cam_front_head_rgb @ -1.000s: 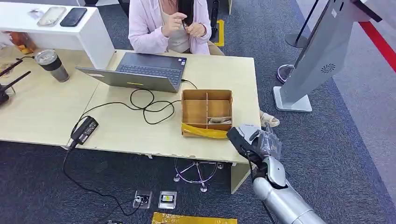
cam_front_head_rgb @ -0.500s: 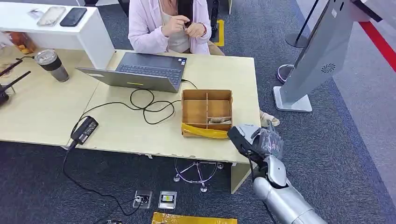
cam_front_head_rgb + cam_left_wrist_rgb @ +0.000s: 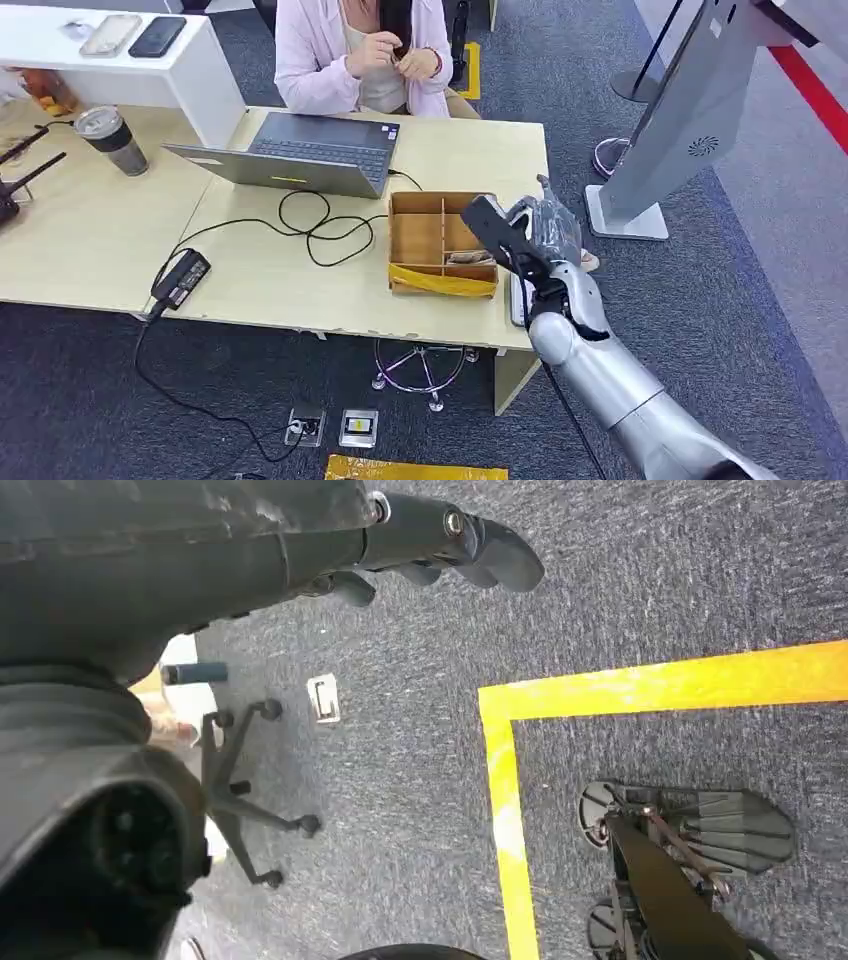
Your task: Pass the card to the sensor for recognition and then transmit it.
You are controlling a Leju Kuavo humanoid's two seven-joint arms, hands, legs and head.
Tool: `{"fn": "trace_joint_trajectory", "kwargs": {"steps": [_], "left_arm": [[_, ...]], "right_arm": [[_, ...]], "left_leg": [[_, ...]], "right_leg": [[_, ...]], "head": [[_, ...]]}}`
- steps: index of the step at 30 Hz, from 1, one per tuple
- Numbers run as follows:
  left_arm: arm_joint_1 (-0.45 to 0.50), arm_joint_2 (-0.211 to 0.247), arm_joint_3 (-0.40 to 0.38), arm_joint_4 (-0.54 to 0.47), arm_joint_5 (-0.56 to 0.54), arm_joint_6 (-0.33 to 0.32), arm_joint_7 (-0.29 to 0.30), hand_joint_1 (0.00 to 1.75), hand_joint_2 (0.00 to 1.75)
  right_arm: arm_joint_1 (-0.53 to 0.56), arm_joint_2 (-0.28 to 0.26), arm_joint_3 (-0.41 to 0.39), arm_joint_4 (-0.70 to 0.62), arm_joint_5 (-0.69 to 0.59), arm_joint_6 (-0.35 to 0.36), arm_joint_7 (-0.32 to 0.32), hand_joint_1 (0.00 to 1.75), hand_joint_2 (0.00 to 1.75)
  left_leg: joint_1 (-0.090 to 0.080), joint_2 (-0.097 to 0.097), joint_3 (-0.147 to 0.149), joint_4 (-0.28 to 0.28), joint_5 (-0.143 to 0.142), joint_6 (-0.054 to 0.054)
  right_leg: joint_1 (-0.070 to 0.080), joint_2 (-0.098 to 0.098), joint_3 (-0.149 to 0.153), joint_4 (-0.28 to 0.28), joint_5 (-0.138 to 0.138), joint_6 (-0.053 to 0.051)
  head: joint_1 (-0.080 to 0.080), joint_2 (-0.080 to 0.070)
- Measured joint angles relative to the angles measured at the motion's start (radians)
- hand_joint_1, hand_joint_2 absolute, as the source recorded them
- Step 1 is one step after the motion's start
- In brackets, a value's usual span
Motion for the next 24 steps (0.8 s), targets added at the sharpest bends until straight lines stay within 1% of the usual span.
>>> {"fn": "trace_joint_trajectory", "kwargs": {"steps": [4,9,12,16,24], "left_arm": [[0.000,0.002,-0.005,0.000,-0.004,-0.002,-0.002,0.00,0.00],[-0.002,0.003,-0.018,0.000,-0.007,-0.005,-0.010,0.00,0.00],[-0.002,0.003,-0.019,0.000,-0.007,-0.005,-0.011,0.00,0.00],[-0.003,0.003,-0.035,0.000,-0.007,-0.005,-0.007,0.00,0.00],[-0.003,0.005,-0.043,0.000,-0.001,-0.006,0.003,0.00,0.00]], "right_arm": [[-0.041,0.035,-0.002,-0.005,-0.048,0.034,-0.007,1.75,1.75],[-0.077,0.073,-0.002,-0.004,-0.062,0.040,-0.006,1.75,1.75],[-0.078,0.081,-0.002,-0.002,-0.068,0.036,-0.014,1.75,1.75],[-0.085,0.100,-0.002,0.013,-0.118,0.032,-0.022,1.75,1.75],[-0.085,0.101,-0.002,0.037,-0.172,0.030,-0.024,1.75,1.75]], "left_leg": [[0.000,0.001,0.000,0.000,0.000,0.000],[0.000,0.001,0.000,0.000,0.000,0.000],[0.000,0.001,0.000,0.000,0.000,0.000],[0.000,0.002,0.000,0.000,0.000,0.000],[0.000,0.001,0.000,0.000,0.000,0.000]], "right_leg": [[0.000,-0.001,0.000,0.000,0.000,0.000],[0.000,0.000,0.000,0.000,0.000,0.000],[0.000,0.000,-0.001,0.000,0.000,0.000],[0.000,0.001,-0.001,0.000,0.000,0.000],[0.000,0.000,-0.001,0.000,0.000,0.000]], "head": [[0.000,0.000],[0.000,0.000],[0.000,0.000],[0.000,0.000],[0.000,0.000]]}}
